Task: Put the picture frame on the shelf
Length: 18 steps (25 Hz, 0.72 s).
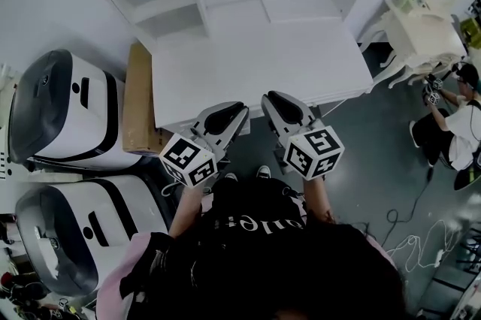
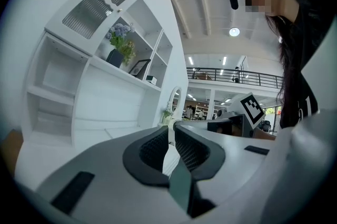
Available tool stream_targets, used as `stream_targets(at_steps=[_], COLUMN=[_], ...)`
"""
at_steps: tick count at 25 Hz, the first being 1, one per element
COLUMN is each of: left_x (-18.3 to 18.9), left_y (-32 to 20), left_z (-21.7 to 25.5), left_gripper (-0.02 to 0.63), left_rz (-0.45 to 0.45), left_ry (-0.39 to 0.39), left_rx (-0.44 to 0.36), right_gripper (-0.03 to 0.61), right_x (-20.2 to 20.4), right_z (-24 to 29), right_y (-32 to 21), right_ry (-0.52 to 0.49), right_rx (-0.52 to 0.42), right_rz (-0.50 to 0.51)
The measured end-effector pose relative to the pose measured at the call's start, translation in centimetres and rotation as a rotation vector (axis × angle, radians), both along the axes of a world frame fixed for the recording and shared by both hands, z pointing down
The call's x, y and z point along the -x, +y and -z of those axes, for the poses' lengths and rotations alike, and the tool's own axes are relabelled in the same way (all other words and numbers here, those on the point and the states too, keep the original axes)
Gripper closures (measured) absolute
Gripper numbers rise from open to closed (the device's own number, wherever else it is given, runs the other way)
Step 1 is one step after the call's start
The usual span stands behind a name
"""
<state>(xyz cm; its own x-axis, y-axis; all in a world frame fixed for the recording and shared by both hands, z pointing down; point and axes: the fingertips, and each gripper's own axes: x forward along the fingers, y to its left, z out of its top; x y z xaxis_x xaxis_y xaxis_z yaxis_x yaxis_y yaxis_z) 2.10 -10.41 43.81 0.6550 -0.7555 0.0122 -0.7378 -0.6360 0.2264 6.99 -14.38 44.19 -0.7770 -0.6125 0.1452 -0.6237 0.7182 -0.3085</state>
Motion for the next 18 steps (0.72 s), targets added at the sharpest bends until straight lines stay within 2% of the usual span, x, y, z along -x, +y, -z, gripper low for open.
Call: stream_targets(at_steps=[18], left_x=[5.6], left_y=[0.5], left_z=[0.0], left_gripper=[0.565], left_rz=[0.004], left_ry=[0.039], left_rx=[-0.003], right_gripper=[0.499], right_x=[4.6], right_z=[-0.5], right_y=[1.2], right_ry=[0.041], right_rx=[0.011], right_rz=[-0.012])
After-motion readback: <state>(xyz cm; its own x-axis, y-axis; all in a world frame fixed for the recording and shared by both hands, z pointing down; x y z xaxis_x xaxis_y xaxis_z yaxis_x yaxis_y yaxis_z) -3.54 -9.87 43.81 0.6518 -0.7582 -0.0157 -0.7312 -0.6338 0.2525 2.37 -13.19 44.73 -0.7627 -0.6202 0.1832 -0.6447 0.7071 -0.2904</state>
